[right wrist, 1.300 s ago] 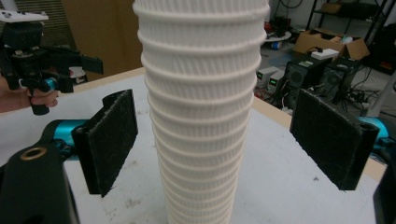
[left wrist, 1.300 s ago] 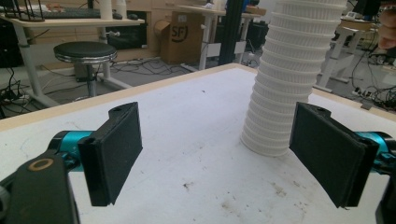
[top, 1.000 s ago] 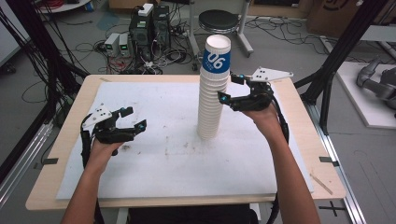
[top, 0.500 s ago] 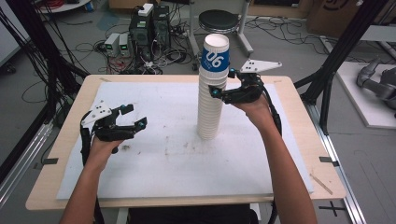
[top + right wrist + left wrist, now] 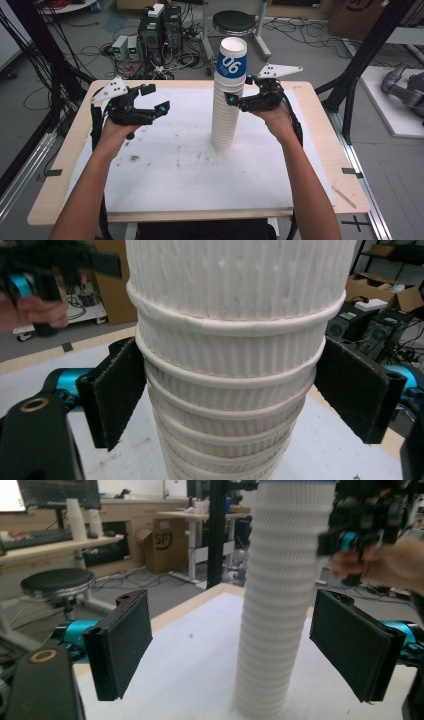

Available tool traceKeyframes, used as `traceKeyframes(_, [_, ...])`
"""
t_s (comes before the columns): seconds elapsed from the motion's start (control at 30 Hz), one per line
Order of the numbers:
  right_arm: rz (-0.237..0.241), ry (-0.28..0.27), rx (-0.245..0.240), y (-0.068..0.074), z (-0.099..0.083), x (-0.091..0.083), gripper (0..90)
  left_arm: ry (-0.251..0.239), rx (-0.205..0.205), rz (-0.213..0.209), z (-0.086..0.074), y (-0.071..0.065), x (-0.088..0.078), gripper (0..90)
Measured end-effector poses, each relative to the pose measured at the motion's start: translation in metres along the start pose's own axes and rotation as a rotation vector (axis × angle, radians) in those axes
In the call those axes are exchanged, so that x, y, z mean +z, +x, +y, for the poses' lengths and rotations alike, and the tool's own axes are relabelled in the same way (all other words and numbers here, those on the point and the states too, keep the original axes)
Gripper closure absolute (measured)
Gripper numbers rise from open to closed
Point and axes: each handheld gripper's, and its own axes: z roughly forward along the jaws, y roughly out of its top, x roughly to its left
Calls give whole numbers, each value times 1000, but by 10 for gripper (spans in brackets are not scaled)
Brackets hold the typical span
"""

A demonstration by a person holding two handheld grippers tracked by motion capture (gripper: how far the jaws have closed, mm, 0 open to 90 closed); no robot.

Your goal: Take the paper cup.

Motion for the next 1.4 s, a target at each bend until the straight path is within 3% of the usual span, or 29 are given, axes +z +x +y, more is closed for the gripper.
traceKeyframes(0.03, [0,0,0,0,0,0,150,0,0,0,0,0,0,168])
traceKeyframes(0.07, [2,1,0,0,0,0,150,-3,14,-23,15,-3,8,168])
traceKeyframes(0.23, [6,5,-1,-1,1,0,150,-20,28,-85,49,-9,32,168])
traceKeyframes(0.27, [6,6,0,-1,1,0,150,-20,28,-85,49,-9,32,168])
traceKeyframes(0.3, [5,6,-4,-1,1,0,150,-21,32,-97,60,-10,42,168])
traceKeyframes(0.43, [7,11,-2,-1,1,0,150,-18,41,-121,72,-12,58,168])
traceKeyframes(0.53, [7,16,-5,-1,2,0,150,-20,43,-154,84,-18,79,168])
traceKeyframes(0.77, [7,24,-9,-1,3,0,150,15,58,-190,96,-28,111,167])
traceKeyframes(1.03, [10,30,-12,-1,4,0,150,67,55,-192,96,-36,145,167])
traceKeyframes(1.17, [7,30,-16,-1,4,-1,151,72,35,-197,94,-35,150,198])
traceKeyframes(1.23, [10,30,-12,-2,3,-1,151,64,59,-206,94,-35,150,234])
traceKeyframes(1.4, [13,30,-14,-1,3,0,151,77,73,-204,97,-36,149,243])
